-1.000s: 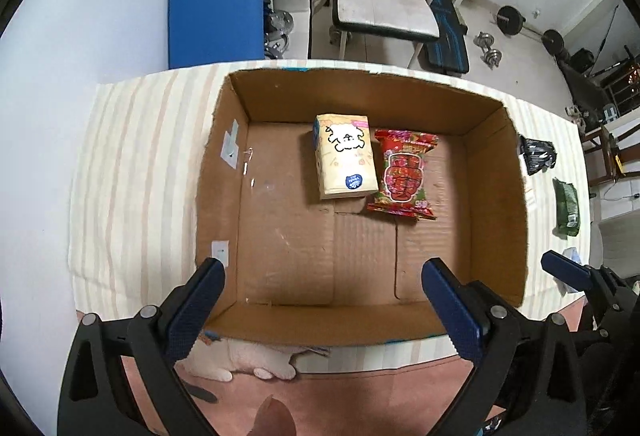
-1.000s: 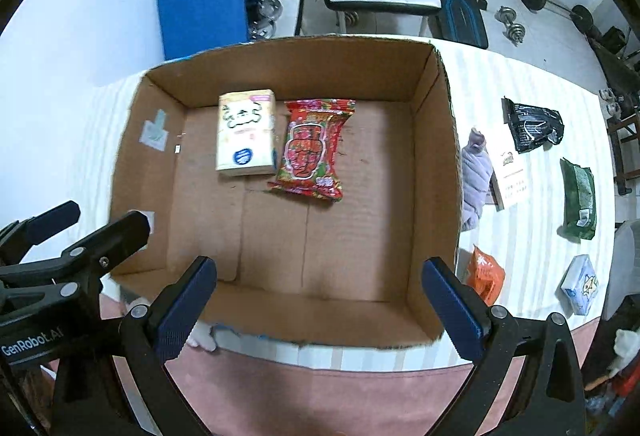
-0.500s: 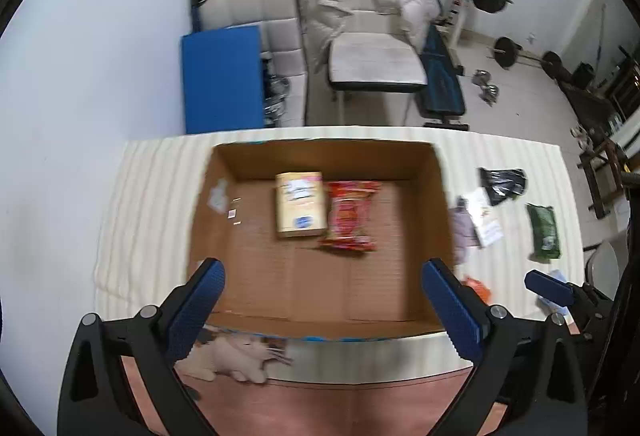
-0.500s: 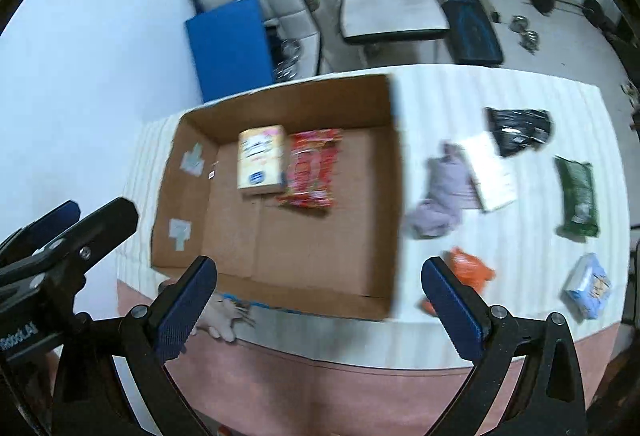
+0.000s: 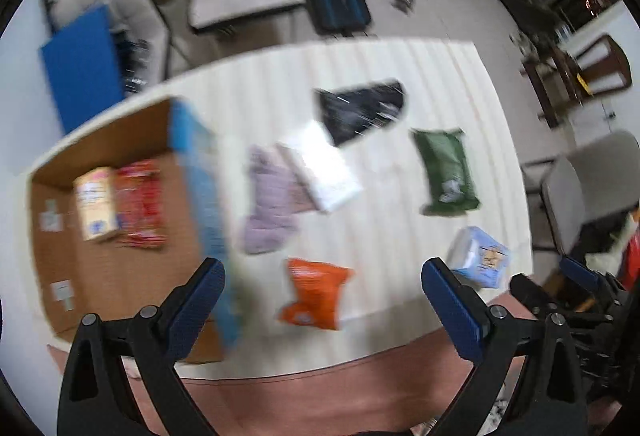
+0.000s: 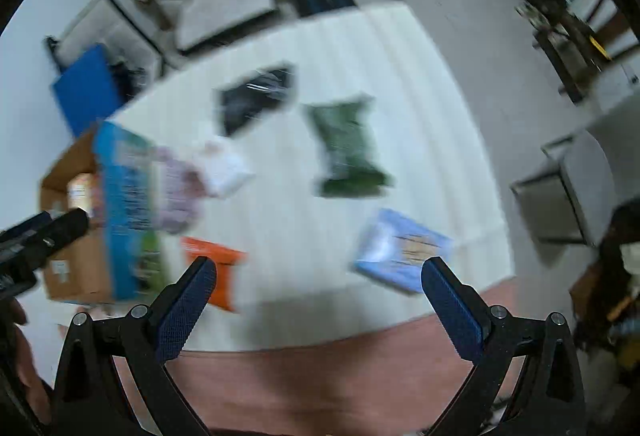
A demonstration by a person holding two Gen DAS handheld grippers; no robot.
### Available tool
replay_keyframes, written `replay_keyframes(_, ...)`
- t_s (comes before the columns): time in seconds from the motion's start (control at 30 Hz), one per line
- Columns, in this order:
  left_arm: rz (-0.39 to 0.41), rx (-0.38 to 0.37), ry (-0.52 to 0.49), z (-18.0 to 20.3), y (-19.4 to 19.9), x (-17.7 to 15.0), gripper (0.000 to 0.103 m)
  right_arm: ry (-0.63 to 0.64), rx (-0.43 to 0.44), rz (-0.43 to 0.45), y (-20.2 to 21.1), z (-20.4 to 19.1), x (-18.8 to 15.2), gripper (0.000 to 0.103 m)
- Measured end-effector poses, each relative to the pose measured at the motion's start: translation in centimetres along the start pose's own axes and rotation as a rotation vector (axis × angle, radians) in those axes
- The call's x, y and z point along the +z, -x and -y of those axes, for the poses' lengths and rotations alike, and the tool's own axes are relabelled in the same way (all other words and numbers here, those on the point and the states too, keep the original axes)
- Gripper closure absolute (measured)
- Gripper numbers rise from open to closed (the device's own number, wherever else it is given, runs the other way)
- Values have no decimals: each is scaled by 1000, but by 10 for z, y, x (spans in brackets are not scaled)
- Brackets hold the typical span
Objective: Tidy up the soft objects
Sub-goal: 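Grasp the green bag with the left tool while the right tool grasps the blue tissue pack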
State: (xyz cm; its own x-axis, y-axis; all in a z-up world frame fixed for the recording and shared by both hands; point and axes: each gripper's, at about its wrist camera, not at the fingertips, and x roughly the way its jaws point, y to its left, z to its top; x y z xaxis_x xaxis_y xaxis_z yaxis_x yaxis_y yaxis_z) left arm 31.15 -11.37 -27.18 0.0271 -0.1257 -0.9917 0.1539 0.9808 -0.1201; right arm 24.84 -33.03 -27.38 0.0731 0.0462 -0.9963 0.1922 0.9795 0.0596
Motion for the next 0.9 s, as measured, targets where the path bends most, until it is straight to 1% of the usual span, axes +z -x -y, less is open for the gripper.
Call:
replay_keyframes(0.07, -37, 9, -24, 23, -20, 6, 2, 31, -38, -41, -19, 25, 4, 0)
replay_keyframes(0.13, -77, 21, -43, 40, -41, 7, 2, 107, -89, -110, -46, 41, 5, 0)
replay_keyframes(0.2, -120, 37, -45, 50, -63, 5, 2, 257, -156, -204, -83, 45, 2, 0)
replay_keyframes(0.27, -155, 48, -42, 53, -81, 0, 2, 369, -207, -264, -111, 44, -5, 0)
replay_keyframes(0.37, -197, 69, -24, 54, -102, -3, 2, 472, -234, -334, -149, 42, -11, 0)
replay_keyframes(0.5, -211, 94, -7, 54, -112, -2, 2, 527, -230, -373, -179, 37, -15, 0)
replay_keyframes(0.53, -211, 97, -6, 55, -113, 0, 2, 526, -231, -371, -183, 37, -15, 5)
replay_keyframes(0.57, -209, 97, -5, 56, -114, 2, 2, 514, -232, -364, -184, 38, -14, 14)
replay_keyframes(0.6, -207, 96, -4, 59, -114, 5, 2, 498, -231, -360, -185, 40, -13, 18)
replay_keyframes(0.7, -207, 85, -5, 69, -119, 15, 2, 361, -189, -333, -180, 61, -1, 21)
replay_keyframes(0.8, -210, 67, -21, 87, -126, 34, 2, 131, -148, -293, -170, 98, 17, 22)
replay_keyframes(0.83, -215, 54, -29, 95, -129, 42, 2, 17, -116, -280, -166, 117, 22, 22)
replay_keyframes(0.9, -235, 18, -38, 111, -138, 57, 2, -103, -67, -267, -162, 138, 28, 22)
